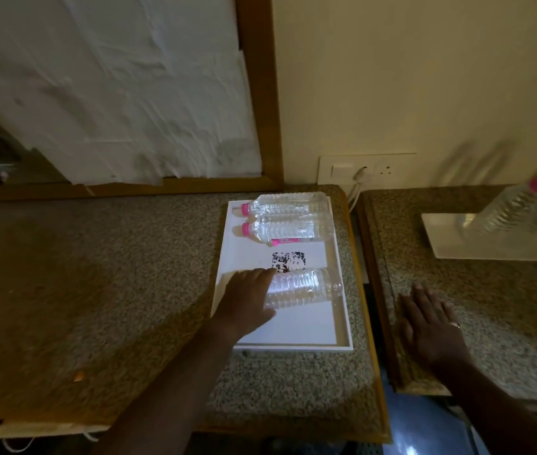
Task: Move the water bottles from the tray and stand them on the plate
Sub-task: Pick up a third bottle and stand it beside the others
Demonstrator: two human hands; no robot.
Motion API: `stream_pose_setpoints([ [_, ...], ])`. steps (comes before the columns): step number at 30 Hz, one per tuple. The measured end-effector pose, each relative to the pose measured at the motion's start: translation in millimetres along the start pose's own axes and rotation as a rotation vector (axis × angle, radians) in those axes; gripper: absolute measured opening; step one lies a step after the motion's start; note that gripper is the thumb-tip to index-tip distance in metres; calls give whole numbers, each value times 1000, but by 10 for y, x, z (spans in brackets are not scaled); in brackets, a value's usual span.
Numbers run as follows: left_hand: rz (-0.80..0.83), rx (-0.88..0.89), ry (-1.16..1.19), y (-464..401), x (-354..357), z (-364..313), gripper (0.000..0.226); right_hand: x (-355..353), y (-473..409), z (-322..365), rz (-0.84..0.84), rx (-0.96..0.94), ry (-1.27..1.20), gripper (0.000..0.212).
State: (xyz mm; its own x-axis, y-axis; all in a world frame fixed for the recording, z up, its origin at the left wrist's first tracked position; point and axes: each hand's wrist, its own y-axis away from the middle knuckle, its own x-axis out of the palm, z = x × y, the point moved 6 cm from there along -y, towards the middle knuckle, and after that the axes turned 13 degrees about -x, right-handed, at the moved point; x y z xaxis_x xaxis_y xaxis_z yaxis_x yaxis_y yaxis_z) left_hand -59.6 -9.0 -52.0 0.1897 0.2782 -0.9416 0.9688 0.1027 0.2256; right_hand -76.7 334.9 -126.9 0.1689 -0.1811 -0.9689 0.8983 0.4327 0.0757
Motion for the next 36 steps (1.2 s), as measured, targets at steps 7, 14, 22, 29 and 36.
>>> stream_pose_setpoints([
  [7, 59, -64, 265, 14, -229, 104, 93, -76, 6, 12, -46, 0, 5, 65],
  [14, -96, 91, 477, -9, -857, -239, 95, -23, 9, -35, -57, -12, 15, 79],
  [22, -117, 96, 799, -159, -678, -731, 66, -12, -8, -74, -47, 2, 24, 82],
  [29, -53, 131, 706, -192, -507, -968, 76, 18, -3, -112, -53, -10, 7, 63],
  [36, -42, 41, 698, -264, -439, -964, 78, 66, 16, -202, -71, -6, -37, 59],
])
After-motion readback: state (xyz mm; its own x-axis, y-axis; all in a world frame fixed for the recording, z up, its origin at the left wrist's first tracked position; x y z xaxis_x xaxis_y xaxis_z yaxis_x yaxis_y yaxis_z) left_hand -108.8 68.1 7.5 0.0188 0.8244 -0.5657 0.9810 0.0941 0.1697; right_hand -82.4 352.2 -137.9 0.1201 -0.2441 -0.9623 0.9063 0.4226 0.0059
